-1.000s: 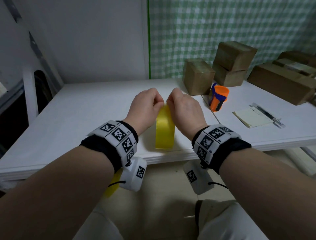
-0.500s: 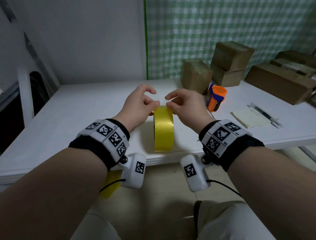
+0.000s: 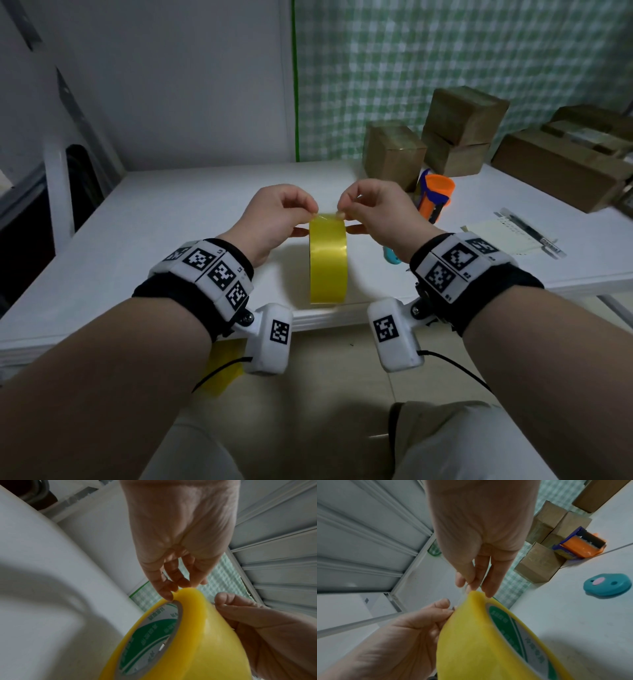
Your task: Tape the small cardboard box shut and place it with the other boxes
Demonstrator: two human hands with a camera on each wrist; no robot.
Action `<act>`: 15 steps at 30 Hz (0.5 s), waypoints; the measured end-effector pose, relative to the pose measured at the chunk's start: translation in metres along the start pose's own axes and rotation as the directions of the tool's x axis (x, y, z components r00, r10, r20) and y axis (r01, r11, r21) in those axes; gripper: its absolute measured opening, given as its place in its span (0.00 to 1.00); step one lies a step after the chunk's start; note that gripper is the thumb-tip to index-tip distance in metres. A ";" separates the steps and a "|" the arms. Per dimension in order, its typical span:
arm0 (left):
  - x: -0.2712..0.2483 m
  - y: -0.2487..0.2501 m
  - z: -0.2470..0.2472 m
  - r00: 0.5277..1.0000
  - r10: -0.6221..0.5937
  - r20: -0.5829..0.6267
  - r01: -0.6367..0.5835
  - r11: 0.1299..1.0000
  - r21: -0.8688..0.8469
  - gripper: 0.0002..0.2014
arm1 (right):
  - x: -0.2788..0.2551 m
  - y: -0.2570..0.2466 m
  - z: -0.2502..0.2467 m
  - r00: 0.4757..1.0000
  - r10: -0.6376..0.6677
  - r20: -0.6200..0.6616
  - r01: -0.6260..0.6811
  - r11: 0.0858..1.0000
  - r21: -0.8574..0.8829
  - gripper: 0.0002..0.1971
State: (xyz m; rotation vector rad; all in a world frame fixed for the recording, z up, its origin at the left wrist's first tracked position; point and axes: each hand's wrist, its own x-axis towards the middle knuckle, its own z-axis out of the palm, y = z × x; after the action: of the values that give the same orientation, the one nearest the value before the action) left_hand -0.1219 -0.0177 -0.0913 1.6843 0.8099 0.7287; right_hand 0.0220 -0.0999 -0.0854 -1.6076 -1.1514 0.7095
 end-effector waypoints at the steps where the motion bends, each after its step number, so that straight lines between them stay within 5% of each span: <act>1: -0.001 -0.001 0.000 1.000 0.007 -0.008 -0.007 1.000 0.007 0.13 | 0.000 0.000 0.001 1.000 0.002 0.001 -0.002 1.000 -0.009 0.12; 15: 0.000 0.002 0.005 0.998 0.013 -0.058 -0.010 0.999 0.048 0.11 | 0.001 0.004 0.007 0.988 -0.046 -0.149 0.022 0.987 -0.161 0.05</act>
State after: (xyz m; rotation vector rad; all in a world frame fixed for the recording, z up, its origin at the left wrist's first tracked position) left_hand -0.1178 -0.0211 -0.0906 1.7180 0.8649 0.7756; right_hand 0.0175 -0.0959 -0.0917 -1.7390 -1.1435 0.4735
